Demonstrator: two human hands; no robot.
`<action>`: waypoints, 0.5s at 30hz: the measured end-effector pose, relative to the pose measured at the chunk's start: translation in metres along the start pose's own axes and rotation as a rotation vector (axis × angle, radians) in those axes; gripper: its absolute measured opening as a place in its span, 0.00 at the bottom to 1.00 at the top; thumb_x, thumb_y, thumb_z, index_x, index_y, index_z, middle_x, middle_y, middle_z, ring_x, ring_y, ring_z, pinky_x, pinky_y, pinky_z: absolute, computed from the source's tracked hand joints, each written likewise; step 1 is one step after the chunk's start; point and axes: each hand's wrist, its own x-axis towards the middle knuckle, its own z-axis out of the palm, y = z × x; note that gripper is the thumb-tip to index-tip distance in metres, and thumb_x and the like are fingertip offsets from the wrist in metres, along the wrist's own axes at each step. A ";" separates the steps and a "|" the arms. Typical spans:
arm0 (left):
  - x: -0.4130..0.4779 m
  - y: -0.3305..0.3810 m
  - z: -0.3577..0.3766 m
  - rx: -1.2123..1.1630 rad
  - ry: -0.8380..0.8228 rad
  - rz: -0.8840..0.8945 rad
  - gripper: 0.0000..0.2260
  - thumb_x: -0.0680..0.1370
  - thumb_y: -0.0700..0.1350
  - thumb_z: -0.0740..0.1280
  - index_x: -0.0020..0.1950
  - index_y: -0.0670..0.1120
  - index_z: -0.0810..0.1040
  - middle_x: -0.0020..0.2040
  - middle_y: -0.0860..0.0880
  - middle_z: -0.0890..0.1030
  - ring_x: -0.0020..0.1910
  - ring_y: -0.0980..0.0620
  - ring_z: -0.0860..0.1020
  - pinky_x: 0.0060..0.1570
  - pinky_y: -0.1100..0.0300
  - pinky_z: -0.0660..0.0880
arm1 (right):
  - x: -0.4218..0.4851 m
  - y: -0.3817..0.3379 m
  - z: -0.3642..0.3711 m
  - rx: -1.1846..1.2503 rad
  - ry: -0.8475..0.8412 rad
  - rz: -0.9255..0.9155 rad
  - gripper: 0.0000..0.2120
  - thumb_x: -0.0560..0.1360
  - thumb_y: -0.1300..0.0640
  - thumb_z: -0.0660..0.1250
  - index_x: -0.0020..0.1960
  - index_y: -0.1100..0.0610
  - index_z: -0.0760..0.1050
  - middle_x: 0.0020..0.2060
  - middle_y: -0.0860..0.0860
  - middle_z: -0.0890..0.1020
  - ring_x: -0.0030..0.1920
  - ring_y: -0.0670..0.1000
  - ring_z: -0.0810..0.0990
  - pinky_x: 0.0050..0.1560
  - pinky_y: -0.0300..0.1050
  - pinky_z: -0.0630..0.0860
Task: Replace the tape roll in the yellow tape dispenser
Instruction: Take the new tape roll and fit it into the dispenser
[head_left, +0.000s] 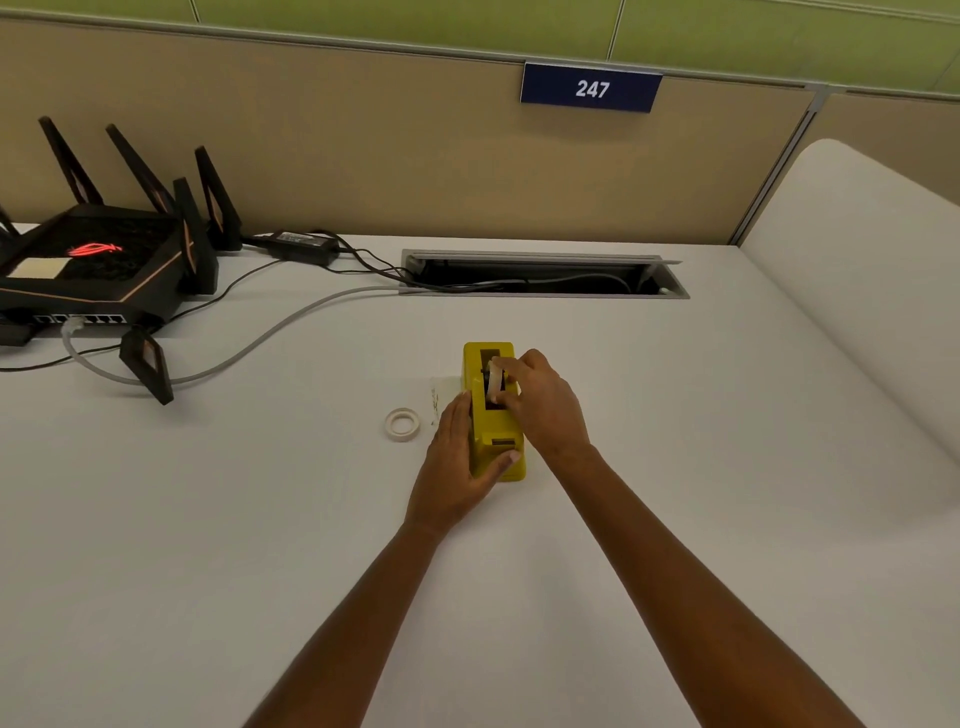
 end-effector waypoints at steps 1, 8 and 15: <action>0.000 0.000 0.000 -0.003 0.000 -0.001 0.35 0.72 0.53 0.67 0.73 0.45 0.54 0.73 0.45 0.63 0.70 0.47 0.65 0.66 0.43 0.69 | 0.001 -0.001 0.000 -0.017 -0.002 -0.016 0.15 0.75 0.59 0.62 0.62 0.57 0.69 0.55 0.60 0.75 0.49 0.60 0.77 0.47 0.50 0.76; 0.000 0.000 -0.001 -0.026 0.001 0.009 0.35 0.71 0.53 0.68 0.72 0.45 0.55 0.72 0.46 0.64 0.70 0.47 0.65 0.66 0.44 0.69 | 0.005 -0.004 0.000 -0.097 -0.023 -0.048 0.16 0.76 0.59 0.61 0.63 0.57 0.68 0.55 0.61 0.75 0.50 0.61 0.77 0.49 0.52 0.76; -0.001 0.000 -0.001 -0.026 0.000 0.012 0.35 0.72 0.53 0.68 0.72 0.45 0.54 0.72 0.45 0.64 0.70 0.46 0.65 0.65 0.43 0.70 | 0.004 -0.005 -0.003 -0.139 -0.061 -0.069 0.16 0.75 0.57 0.62 0.62 0.58 0.68 0.56 0.61 0.74 0.52 0.61 0.77 0.50 0.52 0.76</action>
